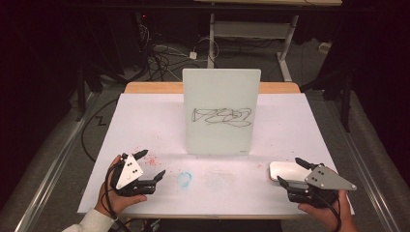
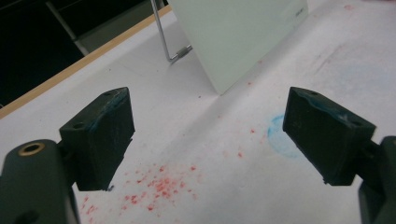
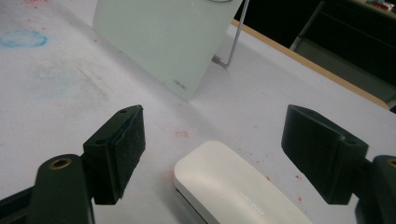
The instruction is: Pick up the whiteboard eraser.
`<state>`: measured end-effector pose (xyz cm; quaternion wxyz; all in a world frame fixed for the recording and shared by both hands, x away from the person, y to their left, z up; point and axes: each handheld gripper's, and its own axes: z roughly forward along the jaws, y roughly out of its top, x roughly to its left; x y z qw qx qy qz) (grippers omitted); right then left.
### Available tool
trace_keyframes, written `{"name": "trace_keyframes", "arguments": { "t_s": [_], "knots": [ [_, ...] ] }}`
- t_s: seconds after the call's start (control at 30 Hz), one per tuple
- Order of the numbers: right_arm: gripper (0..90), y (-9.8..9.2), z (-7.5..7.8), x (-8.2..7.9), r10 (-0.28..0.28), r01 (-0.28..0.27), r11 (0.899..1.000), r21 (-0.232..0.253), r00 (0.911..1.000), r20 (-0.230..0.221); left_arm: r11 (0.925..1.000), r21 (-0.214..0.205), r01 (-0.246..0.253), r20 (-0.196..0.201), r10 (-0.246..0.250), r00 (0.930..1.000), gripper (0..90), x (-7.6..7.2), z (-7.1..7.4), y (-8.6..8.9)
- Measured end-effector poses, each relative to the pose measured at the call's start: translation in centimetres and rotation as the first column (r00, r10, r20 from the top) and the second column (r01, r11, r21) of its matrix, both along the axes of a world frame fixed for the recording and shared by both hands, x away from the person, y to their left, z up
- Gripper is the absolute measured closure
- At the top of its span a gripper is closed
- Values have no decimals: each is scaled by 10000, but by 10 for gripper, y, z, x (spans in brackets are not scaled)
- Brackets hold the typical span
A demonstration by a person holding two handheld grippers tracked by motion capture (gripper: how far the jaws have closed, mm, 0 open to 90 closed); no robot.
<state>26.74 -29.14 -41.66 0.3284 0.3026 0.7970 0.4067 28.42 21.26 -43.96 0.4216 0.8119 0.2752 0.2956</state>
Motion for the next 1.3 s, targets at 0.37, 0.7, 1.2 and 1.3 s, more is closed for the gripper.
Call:
{"name": "trace_keyframes", "arguments": {
  "t_s": [0.37,0.7,1.2,1.3],
  "knots": [
    [213,-11,-4,24,263,-301,9988,-385,9950,-960,9980,623,-88,-611,126,9980,169,0,-12,3],
    [223,-28,9,58,457,-1019,9724,-2099,9653,-2571,9912,1325,37,-1115,112,9937,170,-7,-21,1],
    [244,-11,2,94,885,-4085,7651,-4977,8324,-5471,9875,1546,298,-1380,-83,9904,170,-9,-25,0],
    [239,-9,-2,100,981,-4437,7369,-5100,8167,-5687,9855,1652,378,-1464,-134,9891,170,-9,-26,-1]
  ]
}}
